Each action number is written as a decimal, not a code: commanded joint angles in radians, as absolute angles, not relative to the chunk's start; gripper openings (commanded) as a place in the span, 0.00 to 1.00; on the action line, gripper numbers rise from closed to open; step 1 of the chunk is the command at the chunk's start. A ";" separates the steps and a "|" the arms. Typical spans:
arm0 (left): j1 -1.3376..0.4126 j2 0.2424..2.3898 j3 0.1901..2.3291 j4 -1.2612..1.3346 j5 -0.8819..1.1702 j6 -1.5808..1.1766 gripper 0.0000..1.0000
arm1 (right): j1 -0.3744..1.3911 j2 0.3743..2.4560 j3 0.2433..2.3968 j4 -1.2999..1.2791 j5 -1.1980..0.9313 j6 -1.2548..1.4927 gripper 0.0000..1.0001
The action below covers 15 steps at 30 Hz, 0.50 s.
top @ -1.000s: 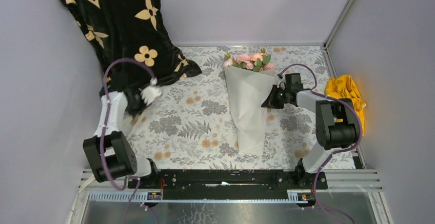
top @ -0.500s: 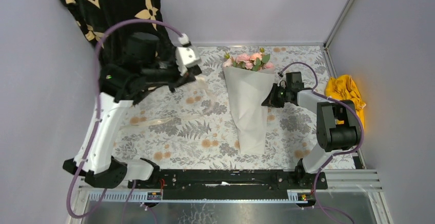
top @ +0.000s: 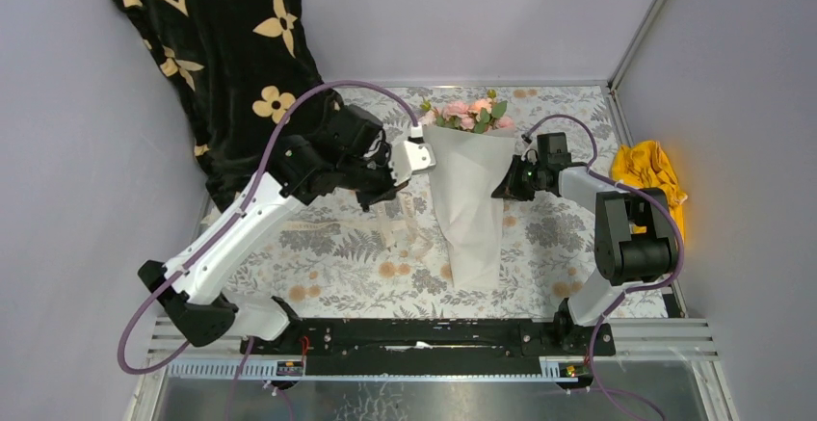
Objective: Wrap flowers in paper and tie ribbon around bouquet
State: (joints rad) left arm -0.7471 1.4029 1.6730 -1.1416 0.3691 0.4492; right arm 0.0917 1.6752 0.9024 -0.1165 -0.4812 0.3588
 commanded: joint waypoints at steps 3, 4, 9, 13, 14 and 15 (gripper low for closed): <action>-0.588 1.362 1.511 -0.916 -0.083 0.627 0.00 | 0.094 1.645 0.949 -0.117 -0.489 0.345 0.00; -0.566 1.380 1.508 -0.860 -0.125 0.635 0.00 | 0.093 1.646 0.948 -0.115 -0.488 0.346 0.00; -0.562 1.523 1.590 -0.612 -0.151 0.664 0.00 | 0.094 1.651 0.956 -0.112 -0.507 0.363 0.00; -0.573 1.667 1.697 -0.575 0.046 0.710 0.00 | 0.094 1.637 0.970 -0.117 -0.524 0.397 0.00; -0.596 1.699 1.693 -0.571 0.086 0.739 0.00 | 0.094 1.635 0.978 -0.122 -0.527 0.401 0.00; -0.626 1.716 1.677 -0.571 0.117 0.783 0.00 | 0.093 1.638 0.983 -0.126 -0.527 0.405 0.00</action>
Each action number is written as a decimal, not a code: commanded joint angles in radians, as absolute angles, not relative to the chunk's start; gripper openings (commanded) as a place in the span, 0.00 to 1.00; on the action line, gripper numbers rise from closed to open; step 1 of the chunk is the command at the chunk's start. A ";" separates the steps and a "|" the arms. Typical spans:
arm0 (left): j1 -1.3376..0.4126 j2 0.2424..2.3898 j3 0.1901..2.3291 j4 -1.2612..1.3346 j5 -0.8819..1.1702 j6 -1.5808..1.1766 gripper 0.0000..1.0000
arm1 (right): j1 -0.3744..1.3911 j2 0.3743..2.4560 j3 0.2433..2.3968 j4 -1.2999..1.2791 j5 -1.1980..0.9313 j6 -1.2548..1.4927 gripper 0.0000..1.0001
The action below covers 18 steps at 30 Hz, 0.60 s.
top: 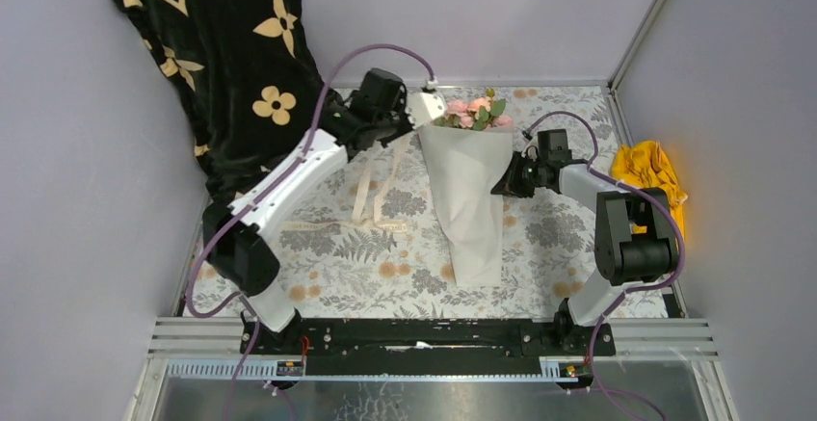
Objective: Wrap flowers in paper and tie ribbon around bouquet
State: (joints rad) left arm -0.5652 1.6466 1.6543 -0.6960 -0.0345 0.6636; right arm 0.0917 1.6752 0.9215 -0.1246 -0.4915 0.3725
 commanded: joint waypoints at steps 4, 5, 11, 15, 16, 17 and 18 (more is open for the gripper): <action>-0.802 1.758 1.591 -0.579 0.136 0.942 0.00 | 0.094 1.666 0.993 -0.138 -0.548 0.418 0.00; -0.841 1.768 1.586 -0.586 0.134 0.975 0.00 | 0.094 1.667 0.991 -0.136 -0.549 0.422 0.00; -0.911 1.837 1.593 -0.635 0.189 1.010 0.15 | 0.094 1.634 0.966 -0.128 -0.513 0.431 0.00; -0.921 1.810 1.559 -0.702 0.153 0.955 0.95 | 0.094 1.640 0.969 -0.135 -0.510 0.425 0.00; -0.920 1.796 1.570 -0.735 0.144 0.934 0.98 | 0.093 1.644 0.970 -0.135 -0.510 0.423 0.00; -0.915 1.781 1.582 -0.772 0.136 0.917 0.99 | 0.093 1.645 0.973 -0.136 -0.510 0.423 0.00; -0.908 1.764 1.593 -0.805 0.129 0.904 0.99 | 0.093 1.647 0.976 -0.138 -0.507 0.420 0.00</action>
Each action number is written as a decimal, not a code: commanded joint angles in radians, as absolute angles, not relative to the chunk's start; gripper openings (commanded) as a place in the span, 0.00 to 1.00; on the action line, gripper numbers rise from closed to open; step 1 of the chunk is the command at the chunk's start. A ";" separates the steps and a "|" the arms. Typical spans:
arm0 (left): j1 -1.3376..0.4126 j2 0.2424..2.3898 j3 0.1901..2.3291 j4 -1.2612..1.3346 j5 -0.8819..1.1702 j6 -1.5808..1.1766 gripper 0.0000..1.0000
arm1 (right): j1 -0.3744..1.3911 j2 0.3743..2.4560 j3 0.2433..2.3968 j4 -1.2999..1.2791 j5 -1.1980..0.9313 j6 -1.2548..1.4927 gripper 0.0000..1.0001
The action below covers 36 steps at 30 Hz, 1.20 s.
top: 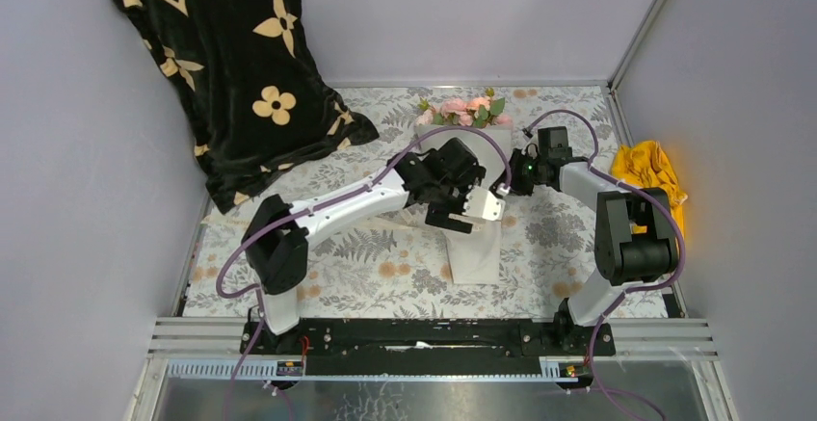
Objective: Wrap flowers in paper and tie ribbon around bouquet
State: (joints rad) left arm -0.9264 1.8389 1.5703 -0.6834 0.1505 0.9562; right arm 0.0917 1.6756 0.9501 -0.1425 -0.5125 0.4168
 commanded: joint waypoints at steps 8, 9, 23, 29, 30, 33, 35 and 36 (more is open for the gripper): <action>-0.549 1.618 1.438 -0.848 0.162 0.868 0.99 | 0.094 1.631 0.999 -0.177 -0.471 0.385 0.00; -0.499 1.623 1.384 -0.776 0.117 0.811 0.99 | 0.094 1.629 1.002 -0.185 -0.464 0.380 0.00; -0.394 1.844 1.300 -0.542 0.101 0.049 0.83 | 0.094 1.610 0.997 -0.215 -0.430 0.350 0.00; -0.471 1.900 1.220 -0.579 0.111 0.075 0.75 | 0.094 1.620 1.011 -0.219 -0.442 0.354 0.00; -0.483 1.904 1.209 -0.580 0.116 0.078 0.72 | 0.094 1.625 1.016 -0.221 -0.446 0.353 0.00; -0.491 1.922 1.201 -0.591 0.136 0.086 0.52 | 0.093 1.634 1.034 -0.235 -0.452 0.355 0.00; -0.488 1.934 1.216 -0.612 0.147 0.100 0.18 | 0.092 1.638 1.055 -0.251 -0.452 0.356 0.00; -0.484 1.928 1.228 -0.622 0.163 0.102 0.03 | 0.091 1.641 1.069 -0.262 -0.450 0.355 0.00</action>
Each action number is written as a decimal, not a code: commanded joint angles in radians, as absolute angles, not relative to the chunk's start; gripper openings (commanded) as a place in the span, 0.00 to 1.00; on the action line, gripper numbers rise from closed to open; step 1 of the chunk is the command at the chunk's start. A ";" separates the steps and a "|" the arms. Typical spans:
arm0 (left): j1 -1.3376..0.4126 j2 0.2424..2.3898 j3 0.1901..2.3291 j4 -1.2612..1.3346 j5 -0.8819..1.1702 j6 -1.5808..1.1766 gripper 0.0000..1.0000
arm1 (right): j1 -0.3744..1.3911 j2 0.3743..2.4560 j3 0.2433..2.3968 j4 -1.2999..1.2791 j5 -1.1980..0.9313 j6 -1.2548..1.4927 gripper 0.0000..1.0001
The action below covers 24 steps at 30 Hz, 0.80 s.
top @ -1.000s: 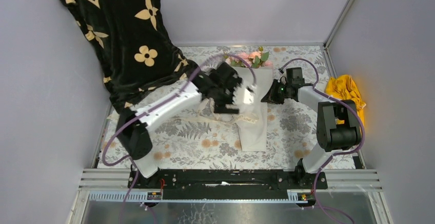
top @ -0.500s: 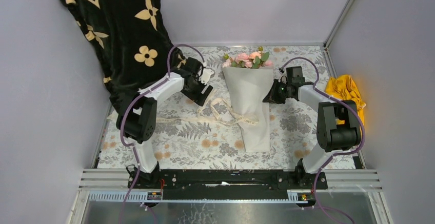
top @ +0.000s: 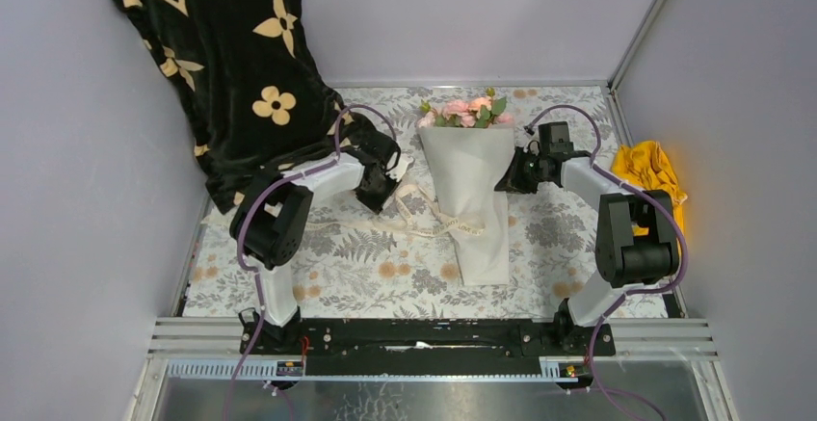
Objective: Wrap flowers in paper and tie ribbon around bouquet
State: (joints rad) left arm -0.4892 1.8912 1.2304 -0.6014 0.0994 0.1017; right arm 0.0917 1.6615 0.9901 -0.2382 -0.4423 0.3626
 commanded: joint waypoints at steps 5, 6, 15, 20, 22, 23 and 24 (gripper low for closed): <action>-0.468 1.799 1.326 -0.652 0.245 0.158 0.00 | 0.092 1.653 1.144 -0.301 -0.493 0.386 0.00; -0.470 1.767 1.350 -0.666 0.254 0.179 0.00 | 0.092 1.657 1.157 -0.304 -0.509 0.400 0.00; -0.745 1.506 1.411 -0.989 0.269 0.633 0.00 | 0.092 1.726 1.273 -0.332 -0.573 0.489 0.00; -1.065 1.456 1.455 -1.194 0.338 0.845 0.00 | 0.093 1.761 1.281 -0.297 -0.603 0.550 0.00; -1.206 1.446 1.436 -1.116 0.339 0.880 0.00 | 0.092 1.769 1.284 -0.286 -0.602 0.561 0.00; -1.255 1.451 1.431 -1.062 0.352 0.889 0.00 | 0.093 1.770 1.284 -0.278 -0.601 0.566 0.00; -1.298 1.467 1.429 -0.992 0.372 0.890 0.00 | 0.093 1.772 1.281 -0.269 -0.601 0.570 0.00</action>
